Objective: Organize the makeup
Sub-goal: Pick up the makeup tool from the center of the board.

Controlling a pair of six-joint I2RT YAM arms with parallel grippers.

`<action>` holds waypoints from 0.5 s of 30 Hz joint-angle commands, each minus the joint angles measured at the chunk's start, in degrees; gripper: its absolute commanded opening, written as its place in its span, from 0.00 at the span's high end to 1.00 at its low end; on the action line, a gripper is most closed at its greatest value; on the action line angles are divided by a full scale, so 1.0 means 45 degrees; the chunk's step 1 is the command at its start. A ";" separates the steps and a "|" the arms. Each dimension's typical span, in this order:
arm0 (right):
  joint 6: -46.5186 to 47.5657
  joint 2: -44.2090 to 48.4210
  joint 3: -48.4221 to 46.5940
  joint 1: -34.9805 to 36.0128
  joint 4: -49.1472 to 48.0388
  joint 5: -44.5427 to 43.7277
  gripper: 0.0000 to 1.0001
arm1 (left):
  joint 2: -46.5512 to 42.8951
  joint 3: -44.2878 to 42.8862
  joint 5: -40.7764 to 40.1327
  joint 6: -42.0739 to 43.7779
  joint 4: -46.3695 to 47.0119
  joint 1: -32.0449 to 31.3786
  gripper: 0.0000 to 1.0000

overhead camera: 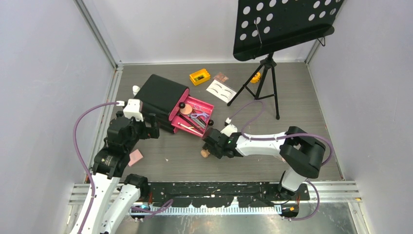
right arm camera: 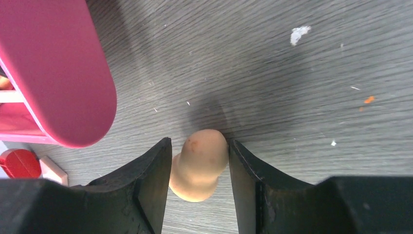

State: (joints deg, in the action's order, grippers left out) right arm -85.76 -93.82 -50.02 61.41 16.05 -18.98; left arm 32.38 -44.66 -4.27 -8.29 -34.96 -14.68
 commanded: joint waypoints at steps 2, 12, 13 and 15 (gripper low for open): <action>-0.0683 -0.0242 -0.0108 0.0076 -0.0875 -0.0020 0.50 | -0.0105 0.0003 0.0111 0.0164 0.0519 -0.0039 0.00; 0.0900 0.1117 -0.0265 0.0066 0.0665 -0.1644 0.77 | 0.0799 -0.0944 0.0388 -0.0184 0.0129 -0.0039 0.00; 0.1077 0.1381 -0.0253 0.0065 0.0890 -0.1817 0.78 | 0.1238 -0.1345 0.0475 -0.0261 -0.0127 -0.0039 0.01; 0.1344 0.1909 -0.0115 0.0078 0.1237 -0.2146 0.78 | 0.2064 -0.2374 0.0464 -0.0356 -0.0762 -0.0040 0.02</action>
State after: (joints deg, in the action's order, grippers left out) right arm -83.70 -91.98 -49.98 61.41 17.47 -21.52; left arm 36.10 -47.55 -3.57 -8.80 -36.77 -14.68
